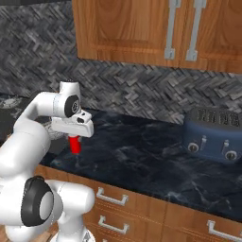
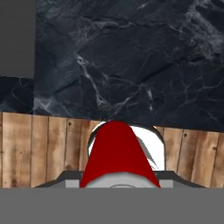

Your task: Four empty soda cans are scattered around the kitchen. Gather all the cans and cluster them next to the stove for recycling.

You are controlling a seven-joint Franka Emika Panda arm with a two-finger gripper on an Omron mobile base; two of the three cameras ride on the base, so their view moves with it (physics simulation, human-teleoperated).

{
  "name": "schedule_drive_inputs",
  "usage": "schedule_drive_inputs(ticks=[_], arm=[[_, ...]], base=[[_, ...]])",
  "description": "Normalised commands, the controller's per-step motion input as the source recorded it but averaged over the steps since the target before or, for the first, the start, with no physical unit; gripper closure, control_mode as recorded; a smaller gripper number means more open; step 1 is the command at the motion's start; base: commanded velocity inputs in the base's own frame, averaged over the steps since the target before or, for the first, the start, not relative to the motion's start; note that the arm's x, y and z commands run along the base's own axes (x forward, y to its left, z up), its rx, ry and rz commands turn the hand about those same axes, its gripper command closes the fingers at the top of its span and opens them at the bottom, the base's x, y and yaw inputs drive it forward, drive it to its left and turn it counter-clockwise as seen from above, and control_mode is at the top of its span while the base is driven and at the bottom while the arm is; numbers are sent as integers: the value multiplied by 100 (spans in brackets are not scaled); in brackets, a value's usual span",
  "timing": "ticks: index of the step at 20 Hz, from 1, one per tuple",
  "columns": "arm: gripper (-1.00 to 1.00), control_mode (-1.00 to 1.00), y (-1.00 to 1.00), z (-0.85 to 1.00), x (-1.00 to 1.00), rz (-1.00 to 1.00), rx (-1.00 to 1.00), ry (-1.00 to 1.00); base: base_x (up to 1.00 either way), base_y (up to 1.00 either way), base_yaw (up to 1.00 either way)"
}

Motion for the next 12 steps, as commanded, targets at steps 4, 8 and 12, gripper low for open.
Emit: schedule_drive_inputs(ticks=[4,8,12], arm=[[100,100,0,0,0,0,0,0],[100,100,0,0,0,0,0,0],[100,100,0,0,0,0,0,0]], base=[[31,43,-33],[23,42,-27],[18,31,-22]])
